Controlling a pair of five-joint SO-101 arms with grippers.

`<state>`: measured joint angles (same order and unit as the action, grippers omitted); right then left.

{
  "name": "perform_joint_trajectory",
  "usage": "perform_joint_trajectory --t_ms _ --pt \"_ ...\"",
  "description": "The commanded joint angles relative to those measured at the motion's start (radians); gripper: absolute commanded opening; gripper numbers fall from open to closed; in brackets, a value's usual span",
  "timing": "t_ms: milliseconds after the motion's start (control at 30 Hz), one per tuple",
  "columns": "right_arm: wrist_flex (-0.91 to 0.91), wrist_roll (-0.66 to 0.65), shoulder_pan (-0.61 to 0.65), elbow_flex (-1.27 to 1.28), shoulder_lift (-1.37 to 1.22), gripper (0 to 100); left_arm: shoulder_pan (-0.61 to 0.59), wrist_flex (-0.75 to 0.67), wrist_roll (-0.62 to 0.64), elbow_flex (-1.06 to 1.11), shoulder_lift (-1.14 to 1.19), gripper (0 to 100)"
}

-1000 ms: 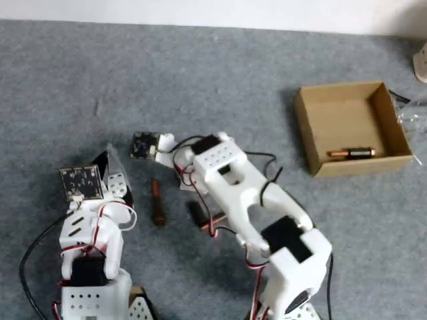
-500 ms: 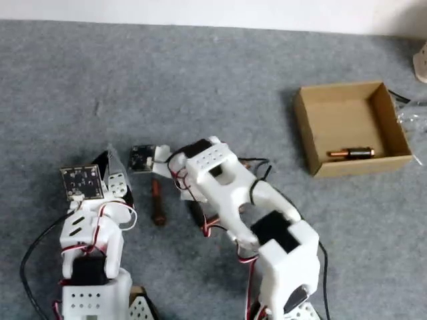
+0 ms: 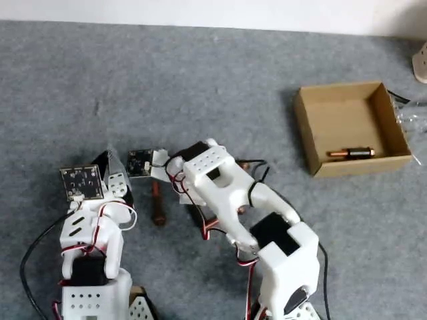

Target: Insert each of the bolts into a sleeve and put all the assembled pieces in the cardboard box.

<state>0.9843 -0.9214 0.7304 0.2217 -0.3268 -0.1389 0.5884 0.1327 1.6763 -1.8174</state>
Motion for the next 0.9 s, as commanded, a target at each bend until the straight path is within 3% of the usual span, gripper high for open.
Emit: perform_joint_trajectory --t_ms 0,167,233,367,767,867 --pt "-0.084 0.049 0.033 0.028 -0.025 21.4 0.015 -0.026 -0.006 0.019 -0.012 1" --pt "-0.079 0.1 0.03 0.024 -0.056 0.0 0.013 -0.026 -0.006 0.019 -0.012 1" --pt "-0.081 0.11 0.03 0.024 -0.065 3.1 0.012 -0.026 -0.006 0.019 -0.012 1" --pt "-0.081 0.11 0.007 0.024 -0.09 0.2 0.012 -0.026 -0.006 0.019 -0.012 1" --pt "-0.105 0.112 -0.174 -0.018 0.002 0.5 0.012 -0.026 -0.006 0.019 -0.012 1" --pt "-0.108 0.176 -0.226 -0.018 0.03 0.5 0.012 -0.026 -0.006 0.019 -0.012 1"
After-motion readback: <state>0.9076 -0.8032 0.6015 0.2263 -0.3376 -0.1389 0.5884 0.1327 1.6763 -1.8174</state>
